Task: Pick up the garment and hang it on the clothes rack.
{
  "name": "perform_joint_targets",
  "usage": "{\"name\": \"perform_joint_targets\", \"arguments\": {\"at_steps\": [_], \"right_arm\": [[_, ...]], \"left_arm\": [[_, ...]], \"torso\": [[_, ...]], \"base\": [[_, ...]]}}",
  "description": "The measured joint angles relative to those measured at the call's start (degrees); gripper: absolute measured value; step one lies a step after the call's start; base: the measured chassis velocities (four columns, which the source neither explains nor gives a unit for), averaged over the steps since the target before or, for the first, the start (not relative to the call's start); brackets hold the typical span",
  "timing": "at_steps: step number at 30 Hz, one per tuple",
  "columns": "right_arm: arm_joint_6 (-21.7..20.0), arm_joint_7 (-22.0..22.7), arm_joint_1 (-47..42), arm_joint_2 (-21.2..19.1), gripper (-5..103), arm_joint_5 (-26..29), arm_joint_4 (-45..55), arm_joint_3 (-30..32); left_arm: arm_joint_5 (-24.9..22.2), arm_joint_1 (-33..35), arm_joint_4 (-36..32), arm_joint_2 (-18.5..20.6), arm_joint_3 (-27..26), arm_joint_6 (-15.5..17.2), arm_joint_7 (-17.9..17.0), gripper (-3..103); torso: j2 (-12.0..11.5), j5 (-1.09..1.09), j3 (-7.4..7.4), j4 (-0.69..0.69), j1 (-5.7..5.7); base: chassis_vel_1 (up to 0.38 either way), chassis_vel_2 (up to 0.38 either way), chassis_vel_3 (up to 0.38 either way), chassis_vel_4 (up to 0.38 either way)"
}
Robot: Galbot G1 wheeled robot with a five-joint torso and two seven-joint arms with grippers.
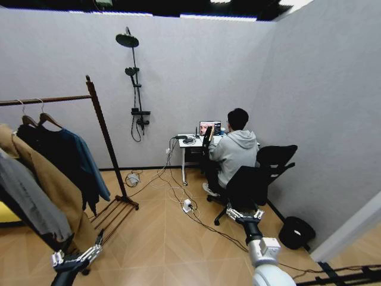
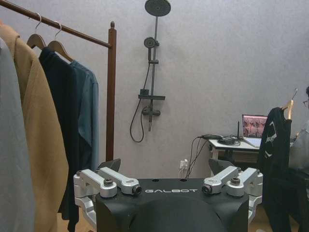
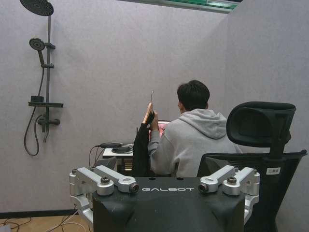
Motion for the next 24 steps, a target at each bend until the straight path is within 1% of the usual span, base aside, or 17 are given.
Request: {"name": "perform_joint_targets", "arguments": {"at_steps": [1, 4, 6, 8, 9, 11, 14, 16, 17, 20, 24], "right_arm": [[0.00, -0.01, 0.01, -0.01, 100, -0.01, -0.11, -0.01], [0.00, -0.03, 0.08, -0.02, 100, -0.03, -0.21, -0.02], [0.00, -0.04, 0.23, -0.04, 100, -0.06, -0.27, -0.02], [0.00, -0.04, 0.25, -0.03, 100, -0.07, -0.28, -0.02], [0.00, -0.05, 0.27, 0.03, 100, -0.15, -0.28, -0.07], [-0.01, -0.07, 0.28, 0.07, 100, -0.24, -0.33, -0.14], [-0.01, -0.10, 0.27, 0.13, 100, -0.43, -0.41, -0.27], [-0.02, -0.10, 0.25, 0.14, 100, -0.45, -0.41, -0.32], [-0.02, -0.12, 0.20, 0.15, 100, -0.49, -0.41, -0.36], [-0.01, -0.12, 0.16, 0.14, 100, -0.51, -0.34, -0.37], [-0.01, -0.13, 0.09, 0.07, 100, -0.48, -0.25, -0.27]], "left_arm": [[0.00, 0.00, 0.00, 0.00, 0.00, 0.00, 0.01, 100], [0.00, 0.00, 0.00, 0.00, 0.00, 0.00, 0.00, 100], [0.00, 0.00, 0.00, 0.00, 0.00, 0.00, 0.00, 100], [0.00, 0.00, 0.00, 0.00, 0.00, 0.00, 0.00, 100], [0.00, 0.00, 0.00, 0.00, 0.00, 0.00, 0.00, 100], [0.00, 0.00, 0.00, 0.00, 0.00, 0.00, 0.00, 100], [0.00, 0.00, 0.00, 0.00, 0.00, 0.00, 0.00, 100], [0.00, 0.00, 0.00, 0.00, 0.00, 0.00, 0.00, 100], [0.00, 0.00, 0.00, 0.00, 0.00, 0.00, 0.00, 100], [0.00, 0.00, 0.00, 0.00, 0.00, 0.00, 0.00, 100], [0.00, 0.00, 0.00, 0.00, 0.00, 0.00, 0.00, 100]], "torso": [[0.00, 0.03, 0.00, -0.01, 0.00], [0.01, -0.01, -0.01, 0.02, -0.01], [0.00, 0.04, 0.00, 0.01, 0.00], [0.00, 0.04, 0.00, 0.00, 0.00], [0.01, -0.02, -0.01, -0.01, -0.01], [0.00, 0.04, 0.00, -0.02, 0.00], [0.00, -0.01, -0.01, 0.02, -0.01], [0.00, -0.01, -0.01, 0.02, -0.01], [0.00, 0.04, 0.00, 0.01, 0.00], [0.01, 0.00, -0.01, -0.02, -0.01], [0.00, 0.02, 0.00, 0.00, 0.00]], "base": [[0.197, -0.168, -0.205, 0.200], [0.156, -0.173, -0.162, 0.188], [0.188, -0.170, -0.180, 0.183], [0.195, -0.170, -0.186, 0.172], [0.160, -0.188, -0.179, 0.186], [0.171, -0.168, -0.179, 0.177], [0.171, -0.173, -0.162, 0.178], [0.165, -0.188, -0.155, 0.188], [0.179, -0.176, -0.176, 0.163], [0.169, -0.176, -0.178, 0.170], [0.182, -0.166, -0.175, 0.166]]}}
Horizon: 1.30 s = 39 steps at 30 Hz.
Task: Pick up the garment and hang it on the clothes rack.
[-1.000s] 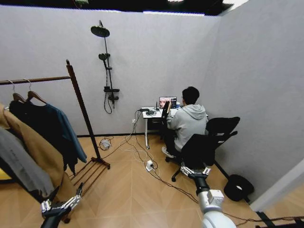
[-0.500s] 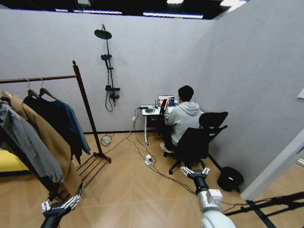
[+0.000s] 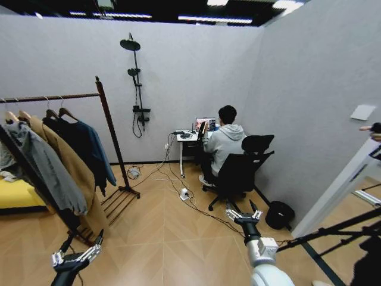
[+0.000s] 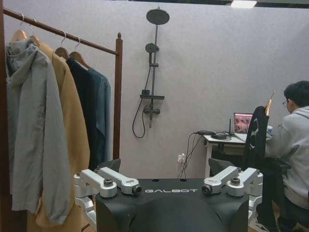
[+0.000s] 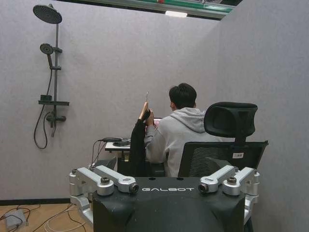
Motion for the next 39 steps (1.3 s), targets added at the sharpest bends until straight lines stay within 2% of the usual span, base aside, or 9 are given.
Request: {"name": "perform_joint_targets", "arguments": {"at_steps": [24, 30, 39], "right_arm": [[0.55, -0.51, 1.21, 0.05, 100, 0.14, -1.41, 0.00], [3.38, -2.55, 1.62, 0.35, 100, 0.27, -2.60, 0.31], [3.32, -2.68, 1.62, 0.76, 100, 0.08, -2.42, 0.16]], "left_arm": [[0.00, 0.00, 0.00, 0.00, 0.00, 0.00, 0.01, 100], [0.00, 0.00, 0.00, 0.00, 0.00, 0.00, 0.00, 100], [0.00, 0.00, 0.00, 0.00, 0.00, 0.00, 0.00, 100]], "torso": [[0.02, 0.00, -0.01, 0.00, -0.03], [0.01, 0.00, 0.00, 0.00, -0.01], [-0.01, 0.00, 0.01, 0.00, 0.03]], "base": [[0.166, -0.169, -0.169, 0.167], [0.043, -0.050, -0.040, 0.052], [0.000, 0.000, 0.000, 0.000]]}}
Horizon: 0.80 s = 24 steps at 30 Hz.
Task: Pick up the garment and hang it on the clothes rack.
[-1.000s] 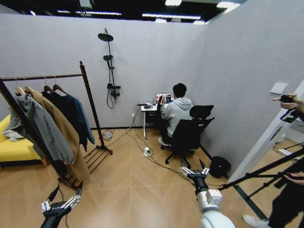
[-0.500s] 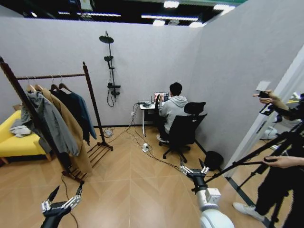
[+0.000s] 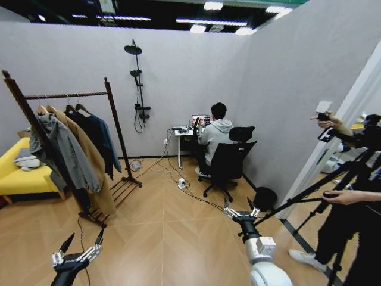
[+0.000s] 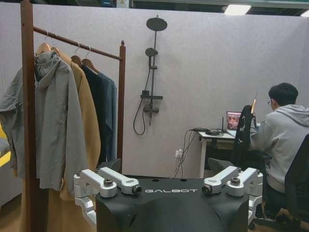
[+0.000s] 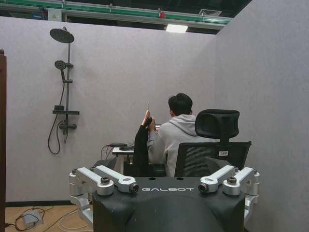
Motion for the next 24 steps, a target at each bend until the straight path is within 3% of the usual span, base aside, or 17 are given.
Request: {"name": "perform_joint_targets", "arguments": {"at_steps": [24], "right_arm": [[-1.87, -0.67, 0.15, 0.25, 100, 0.11, -2.55, 0.13]], "left_arm": [[0.00, 0.00, 0.00, 0.00, 0.00, 0.00, 0.00, 100]], "torso": [[0.01, 0.01, -0.01, 0.00, -0.03]], "base": [[0.000, 0.000, 0.000, 0.000]]}}
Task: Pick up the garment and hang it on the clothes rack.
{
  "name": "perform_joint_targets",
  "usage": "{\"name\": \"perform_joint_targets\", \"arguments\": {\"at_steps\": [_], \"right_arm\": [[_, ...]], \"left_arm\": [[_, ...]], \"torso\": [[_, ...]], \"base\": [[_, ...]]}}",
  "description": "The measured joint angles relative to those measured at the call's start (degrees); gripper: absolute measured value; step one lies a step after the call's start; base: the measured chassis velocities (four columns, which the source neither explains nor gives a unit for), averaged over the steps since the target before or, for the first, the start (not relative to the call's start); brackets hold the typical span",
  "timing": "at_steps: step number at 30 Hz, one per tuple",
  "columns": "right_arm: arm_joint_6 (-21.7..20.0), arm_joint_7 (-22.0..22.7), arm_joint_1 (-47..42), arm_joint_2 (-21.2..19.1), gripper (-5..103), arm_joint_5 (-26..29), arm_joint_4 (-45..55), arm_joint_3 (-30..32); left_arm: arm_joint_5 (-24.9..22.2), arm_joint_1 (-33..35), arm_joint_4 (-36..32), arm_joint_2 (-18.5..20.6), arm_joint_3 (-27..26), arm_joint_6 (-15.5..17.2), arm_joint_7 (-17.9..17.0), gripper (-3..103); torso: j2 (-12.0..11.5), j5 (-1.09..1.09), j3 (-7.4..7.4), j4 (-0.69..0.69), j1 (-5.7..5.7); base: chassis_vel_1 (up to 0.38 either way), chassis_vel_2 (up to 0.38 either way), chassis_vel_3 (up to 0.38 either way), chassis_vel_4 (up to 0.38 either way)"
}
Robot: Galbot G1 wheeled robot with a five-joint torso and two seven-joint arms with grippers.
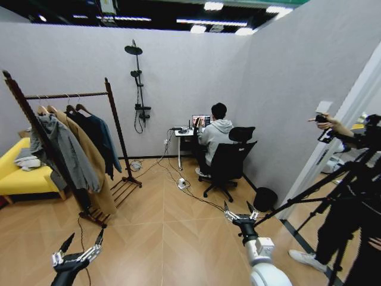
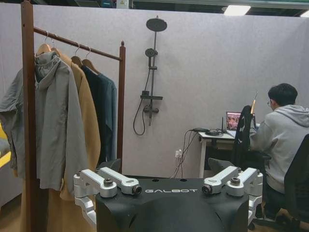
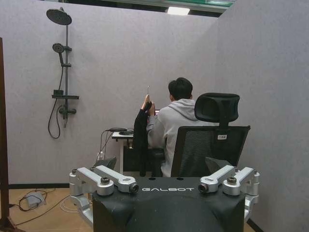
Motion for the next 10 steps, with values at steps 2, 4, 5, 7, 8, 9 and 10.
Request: {"name": "perform_joint_targets", "arguments": {"at_steps": [2, 4, 5, 7, 8, 9, 10], "right_arm": [[0.01, 0.03, 0.94, 0.03, 100, -0.19, -1.15, -0.42], [0.05, 0.12, 1.28, 0.03, 100, -0.27, -1.58, -0.53], [0.16, 0.23, 1.74, 0.10, 100, -0.32, -2.20, -0.62], [0.20, 0.26, 1.84, 0.16, 100, -0.33, -2.37, -0.62], [0.42, 0.28, 2.05, 0.33, 100, -0.45, -2.91, -0.59], [0.49, 0.28, 2.08, 0.35, 100, -0.51, -3.05, -0.54], [0.49, 0.28, 2.08, 0.35, 100, -0.51, -3.05, -0.54]], "left_arm": [[0.00, 0.00, 0.00, 0.00, 0.00, 0.00, 0.00, 100], [0.00, 0.00, 0.00, 0.00, 0.00, 0.00, 0.00, 100], [0.00, 0.00, 0.00, 0.00, 0.00, 0.00, 0.00, 100], [0.00, 0.00, 0.00, 0.00, 0.00, 0.00, 0.00, 100], [0.00, 0.00, 0.00, 0.00, 0.00, 0.00, 0.00, 100], [0.00, 0.00, 0.00, 0.00, 0.00, 0.00, 0.00, 100], [0.00, 0.00, 0.00, 0.00, 0.00, 0.00, 0.00, 100]], "torso": [[0.00, -0.01, 0.00, 0.00, 0.00], [0.00, 0.00, 0.00, 0.01, 0.00], [0.00, -0.01, 0.00, 0.01, 0.00], [0.00, 0.00, 0.00, 0.01, 0.00], [0.00, 0.00, 0.00, 0.01, 0.00], [0.00, 0.00, 0.00, 0.01, 0.00], [0.00, 0.00, 0.00, 0.01, 0.00]], "base": [[0.000, 0.000, 0.000, 0.000], [0.000, 0.000, 0.000, 0.000], [0.000, 0.000, 0.000, 0.000], [0.000, 0.000, 0.000, 0.000], [0.000, 0.000, 0.000, 0.000], [0.000, 0.000, 0.000, 0.000], [0.000, 0.000, 0.000, 0.000]]}}
